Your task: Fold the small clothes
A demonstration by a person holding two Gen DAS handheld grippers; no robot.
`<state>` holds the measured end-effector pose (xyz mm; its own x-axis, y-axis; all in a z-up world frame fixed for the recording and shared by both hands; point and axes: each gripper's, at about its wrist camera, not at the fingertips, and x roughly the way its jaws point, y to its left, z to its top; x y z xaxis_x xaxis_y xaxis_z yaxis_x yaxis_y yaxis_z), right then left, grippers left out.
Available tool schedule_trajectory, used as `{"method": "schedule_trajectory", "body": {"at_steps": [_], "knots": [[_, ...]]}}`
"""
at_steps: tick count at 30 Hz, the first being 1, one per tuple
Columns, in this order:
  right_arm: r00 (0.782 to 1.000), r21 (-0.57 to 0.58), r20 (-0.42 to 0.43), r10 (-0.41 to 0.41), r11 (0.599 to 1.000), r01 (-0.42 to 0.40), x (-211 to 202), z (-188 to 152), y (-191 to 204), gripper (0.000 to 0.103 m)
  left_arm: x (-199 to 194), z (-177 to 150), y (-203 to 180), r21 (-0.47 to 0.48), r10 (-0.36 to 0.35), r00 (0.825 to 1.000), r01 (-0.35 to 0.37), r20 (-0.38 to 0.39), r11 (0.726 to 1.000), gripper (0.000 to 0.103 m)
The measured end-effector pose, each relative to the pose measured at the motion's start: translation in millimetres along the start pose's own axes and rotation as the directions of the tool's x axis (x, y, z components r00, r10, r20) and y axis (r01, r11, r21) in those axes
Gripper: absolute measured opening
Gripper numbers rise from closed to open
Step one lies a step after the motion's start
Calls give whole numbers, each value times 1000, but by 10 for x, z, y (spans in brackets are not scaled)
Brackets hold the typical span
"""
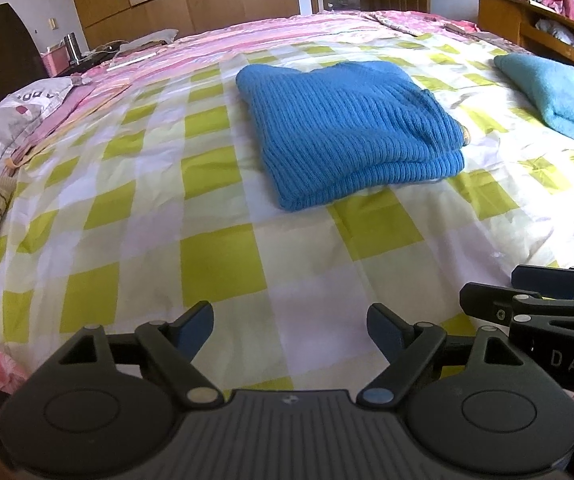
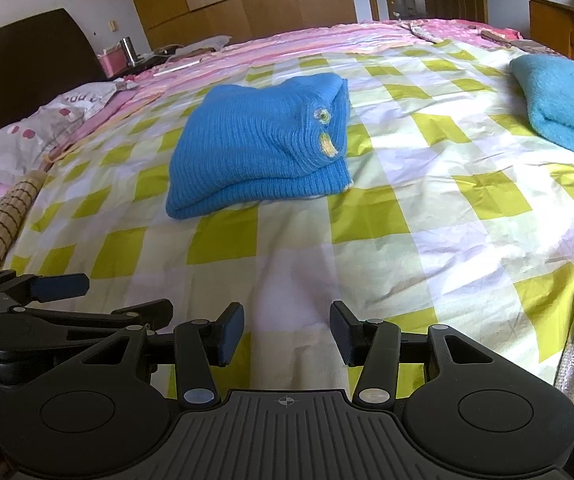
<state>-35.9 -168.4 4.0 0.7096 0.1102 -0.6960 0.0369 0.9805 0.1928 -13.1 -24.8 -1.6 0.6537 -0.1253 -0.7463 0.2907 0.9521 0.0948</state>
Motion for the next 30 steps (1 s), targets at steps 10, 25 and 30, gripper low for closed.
{"method": "schedule_trajectory", "body": {"at_steps": [10,25,30], "knots": [[1000,5,0,-1,1000,1,-5,-6,-6,47,3,-6,-1,-6,-1,1000,1,-3,1000,89],[1000,7,-3,-1,1000,1,0,-9,-10,47,-6,-17,-8,-5,10,1000,-9,7,1000,88],[1000,9,-4,-2,1000,2,3,-10,-12,47,-2,-18,-9,-5,10,1000,-10,8,1000,88]]}}
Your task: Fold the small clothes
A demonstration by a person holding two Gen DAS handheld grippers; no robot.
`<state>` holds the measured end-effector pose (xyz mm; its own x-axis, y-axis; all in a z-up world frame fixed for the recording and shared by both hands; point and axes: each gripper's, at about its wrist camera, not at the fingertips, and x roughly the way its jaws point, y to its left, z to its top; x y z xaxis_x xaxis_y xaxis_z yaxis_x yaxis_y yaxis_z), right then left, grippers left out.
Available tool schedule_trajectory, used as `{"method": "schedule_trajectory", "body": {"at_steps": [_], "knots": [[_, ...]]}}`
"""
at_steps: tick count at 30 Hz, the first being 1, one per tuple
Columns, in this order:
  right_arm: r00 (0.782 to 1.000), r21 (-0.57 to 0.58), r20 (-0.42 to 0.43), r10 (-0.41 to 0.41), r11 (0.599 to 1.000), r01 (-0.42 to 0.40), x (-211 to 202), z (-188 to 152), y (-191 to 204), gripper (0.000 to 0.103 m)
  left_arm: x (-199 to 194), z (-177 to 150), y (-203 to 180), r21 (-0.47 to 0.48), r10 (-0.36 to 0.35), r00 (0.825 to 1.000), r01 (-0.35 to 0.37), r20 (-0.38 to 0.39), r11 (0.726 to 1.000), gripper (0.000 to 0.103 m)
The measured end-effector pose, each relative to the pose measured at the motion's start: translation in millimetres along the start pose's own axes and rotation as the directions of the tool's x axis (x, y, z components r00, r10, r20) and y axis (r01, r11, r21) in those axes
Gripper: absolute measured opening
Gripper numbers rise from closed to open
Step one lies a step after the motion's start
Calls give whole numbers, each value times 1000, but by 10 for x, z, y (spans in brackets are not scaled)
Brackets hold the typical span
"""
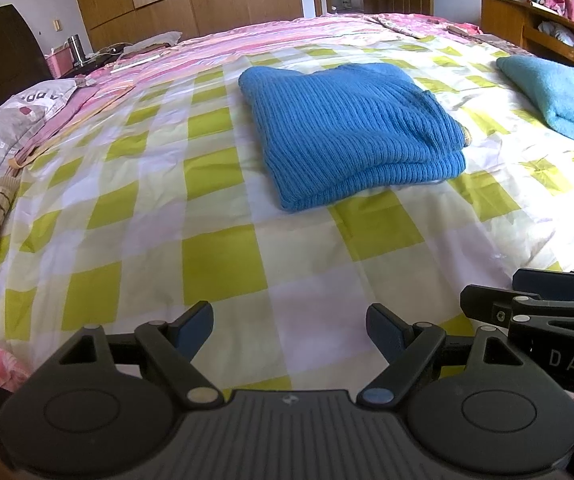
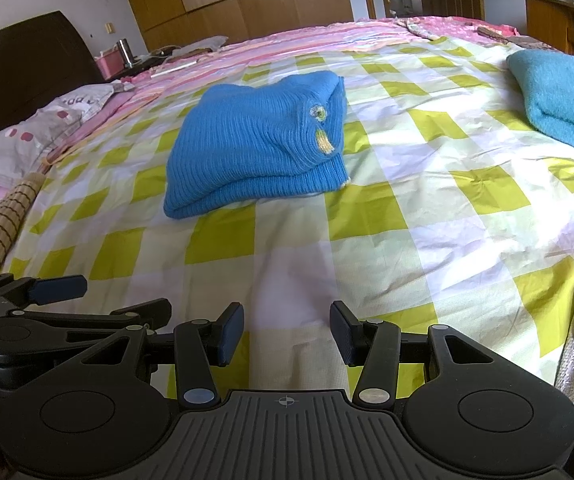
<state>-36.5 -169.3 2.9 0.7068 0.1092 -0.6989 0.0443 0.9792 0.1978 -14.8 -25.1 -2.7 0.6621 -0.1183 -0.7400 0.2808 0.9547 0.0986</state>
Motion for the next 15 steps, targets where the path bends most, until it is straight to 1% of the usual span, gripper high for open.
{"method": "schedule_trajectory", "body": {"at_steps": [15], "knots": [[1000,-1,-4,-8,1000,8,16,-21,16,47,27,-3,-7,-4,-5,1000,5,-15,1000,88]]}}
